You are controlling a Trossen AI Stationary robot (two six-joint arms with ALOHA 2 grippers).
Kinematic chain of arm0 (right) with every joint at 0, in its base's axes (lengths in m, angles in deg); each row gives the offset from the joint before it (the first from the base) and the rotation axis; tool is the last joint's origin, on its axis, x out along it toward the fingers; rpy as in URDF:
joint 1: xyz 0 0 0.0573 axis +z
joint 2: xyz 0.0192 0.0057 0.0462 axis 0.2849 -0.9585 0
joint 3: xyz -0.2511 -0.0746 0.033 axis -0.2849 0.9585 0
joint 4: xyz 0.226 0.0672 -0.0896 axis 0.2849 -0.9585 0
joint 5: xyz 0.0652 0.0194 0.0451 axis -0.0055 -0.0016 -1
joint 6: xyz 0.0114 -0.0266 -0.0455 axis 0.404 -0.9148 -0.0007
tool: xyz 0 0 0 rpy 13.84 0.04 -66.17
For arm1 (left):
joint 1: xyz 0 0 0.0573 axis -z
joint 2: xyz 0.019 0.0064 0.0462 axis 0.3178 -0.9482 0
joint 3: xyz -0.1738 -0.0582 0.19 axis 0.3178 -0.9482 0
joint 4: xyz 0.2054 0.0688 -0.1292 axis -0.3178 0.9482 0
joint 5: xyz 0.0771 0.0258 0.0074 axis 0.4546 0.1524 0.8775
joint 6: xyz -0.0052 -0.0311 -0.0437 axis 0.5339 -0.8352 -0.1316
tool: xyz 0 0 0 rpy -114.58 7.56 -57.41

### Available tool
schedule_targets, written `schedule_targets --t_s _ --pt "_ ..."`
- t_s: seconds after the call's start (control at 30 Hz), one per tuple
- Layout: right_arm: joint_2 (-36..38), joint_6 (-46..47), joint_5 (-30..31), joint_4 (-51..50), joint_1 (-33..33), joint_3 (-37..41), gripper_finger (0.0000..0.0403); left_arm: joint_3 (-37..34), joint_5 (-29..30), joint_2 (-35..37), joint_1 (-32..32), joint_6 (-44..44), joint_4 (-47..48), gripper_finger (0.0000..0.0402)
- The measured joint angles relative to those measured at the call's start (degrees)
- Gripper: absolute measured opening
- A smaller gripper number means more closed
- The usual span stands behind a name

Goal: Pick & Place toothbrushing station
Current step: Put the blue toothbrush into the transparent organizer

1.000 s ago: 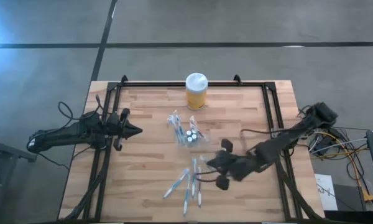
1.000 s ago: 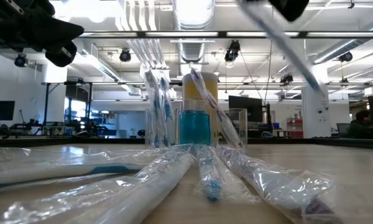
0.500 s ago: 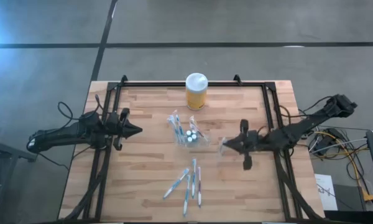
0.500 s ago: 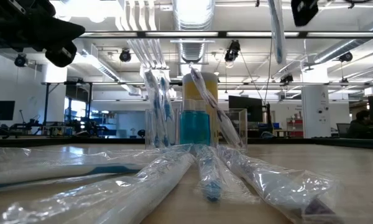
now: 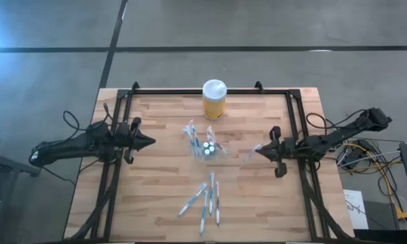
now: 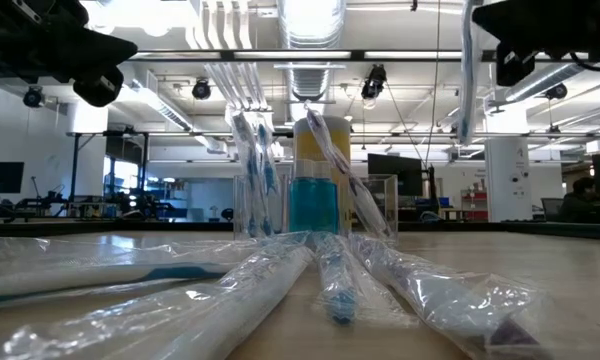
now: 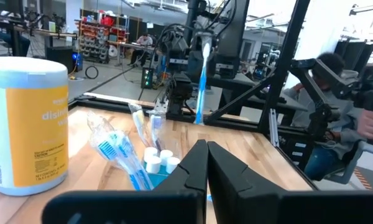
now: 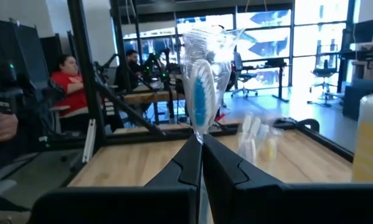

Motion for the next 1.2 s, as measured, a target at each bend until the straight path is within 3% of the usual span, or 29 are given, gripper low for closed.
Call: schedule_targets --t_s 0.53,0.83,1.03,1.2 --pt "10.2 -6.0 0.7 2.4 0.0 7.9 0.0008 0.0 0.0 0.0 0.0 0.3 2.2 0.0008" --pt "16.3 -7.0 2.4 -3.5 0.0 8.6 0.0008 0.0 2.6 0.0 0.0 1.6 2.2 0.0013" --pt "18.1 -6.1 2.4 -6.8 0.0 8.6 0.0008 0.0 3.0 0.0 0.0 1.6 2.2 0.0013" --pt "17.9 -2.2 2.4 -3.9 0.0 8.6 0.0008 0.0 3.0 0.0 0.0 1.6 2.2 0.0012"
